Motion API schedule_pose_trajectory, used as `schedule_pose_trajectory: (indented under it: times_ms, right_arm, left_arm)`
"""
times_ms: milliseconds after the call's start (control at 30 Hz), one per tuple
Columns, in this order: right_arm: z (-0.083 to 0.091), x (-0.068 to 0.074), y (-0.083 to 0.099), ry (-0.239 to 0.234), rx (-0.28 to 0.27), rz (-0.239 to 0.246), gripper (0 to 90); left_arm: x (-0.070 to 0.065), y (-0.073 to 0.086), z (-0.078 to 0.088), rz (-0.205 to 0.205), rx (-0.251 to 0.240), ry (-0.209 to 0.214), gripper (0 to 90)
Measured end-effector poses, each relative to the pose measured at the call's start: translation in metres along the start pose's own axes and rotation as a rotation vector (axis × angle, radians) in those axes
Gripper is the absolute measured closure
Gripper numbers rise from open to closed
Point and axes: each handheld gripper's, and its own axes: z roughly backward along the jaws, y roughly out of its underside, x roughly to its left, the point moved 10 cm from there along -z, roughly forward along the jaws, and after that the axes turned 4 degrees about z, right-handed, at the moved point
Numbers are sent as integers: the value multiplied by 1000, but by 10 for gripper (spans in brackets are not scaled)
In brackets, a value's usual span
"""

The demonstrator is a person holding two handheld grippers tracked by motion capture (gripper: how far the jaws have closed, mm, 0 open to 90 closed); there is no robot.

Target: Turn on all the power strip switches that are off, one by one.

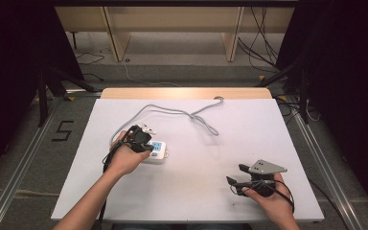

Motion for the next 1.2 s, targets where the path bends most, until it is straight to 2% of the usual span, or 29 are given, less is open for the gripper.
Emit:
schedule_pose_trajectory:
  times_ms: [433,1200]
  right_arm:
    - [0,0,0,0,-1,0,321]
    - [0,0,0,0,0,0,321]
  left_arm:
    - [-7,-4,-5,-14,12,8,898]
    - [-10,-3,-16,-20,47,14,898]
